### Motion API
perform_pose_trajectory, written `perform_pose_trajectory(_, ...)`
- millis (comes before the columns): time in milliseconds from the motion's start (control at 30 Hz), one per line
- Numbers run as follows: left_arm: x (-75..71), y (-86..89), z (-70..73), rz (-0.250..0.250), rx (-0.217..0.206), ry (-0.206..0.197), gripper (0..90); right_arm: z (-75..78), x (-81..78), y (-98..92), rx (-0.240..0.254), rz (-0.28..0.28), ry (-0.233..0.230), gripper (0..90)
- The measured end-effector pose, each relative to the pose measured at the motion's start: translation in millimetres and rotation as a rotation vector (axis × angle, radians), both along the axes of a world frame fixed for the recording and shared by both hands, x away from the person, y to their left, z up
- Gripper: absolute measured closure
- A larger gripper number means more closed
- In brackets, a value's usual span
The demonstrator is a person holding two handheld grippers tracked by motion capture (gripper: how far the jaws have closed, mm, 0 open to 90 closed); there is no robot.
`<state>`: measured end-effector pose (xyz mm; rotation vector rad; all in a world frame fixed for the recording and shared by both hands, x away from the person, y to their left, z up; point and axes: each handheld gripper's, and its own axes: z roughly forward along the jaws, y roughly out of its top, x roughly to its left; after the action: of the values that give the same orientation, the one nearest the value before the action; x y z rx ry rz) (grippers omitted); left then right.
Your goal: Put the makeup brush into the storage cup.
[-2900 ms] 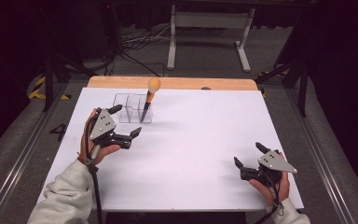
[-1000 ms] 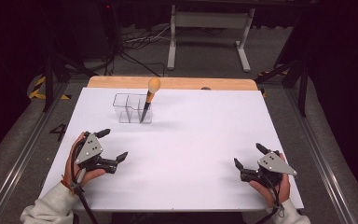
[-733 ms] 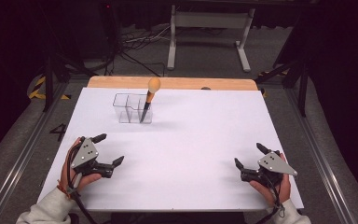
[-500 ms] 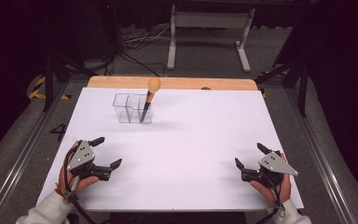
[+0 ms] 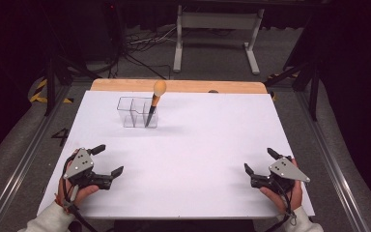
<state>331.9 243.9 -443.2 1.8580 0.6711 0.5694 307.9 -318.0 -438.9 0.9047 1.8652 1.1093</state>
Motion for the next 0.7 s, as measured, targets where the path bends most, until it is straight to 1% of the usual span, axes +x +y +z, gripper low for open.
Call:
perform_pose_trajectory(67, -0.5, 1.6, 0.8, 0.004, -0.016, -0.002, 4.2, 0.7, -0.9, 1.9, -0.009, 0.004, -0.005, 7.4)
perform_pose_trajectory(167, -1.2, 3.7, 2.1, 0.004, -0.026, -0.007, 4.3, 1.0, -1.8, 3.9, -0.017, 0.007, -0.005, 7.4)
perform_pose_trajectory(233, -1.4, 4.1, 2.7, 0.007, -0.038, -0.011, 4.4, 1.3, -1.7, 4.4, -0.014, 0.007, -0.007, 7.4)
perform_pose_trajectory(500, -0.9, 4.1, 3.4, 0.006, -0.045, -0.012, 4.6, -0.1, -0.9, 5.5, -0.019, 0.01, 0.002, 7.5)
perform_pose_trajectory(667, -0.3, 5.0, 3.9, 0.007, -0.038, -0.013, 4.7, -0.1, -0.7, 5.7, -0.019, 0.011, 0.002, 7.4)
perform_pose_trajectory(700, -0.4, 5.3, 3.9, 0.007, -0.044, -0.01, 4.7, -0.1, -0.6, 6.1, -0.021, 0.013, 0.001, 7.5)
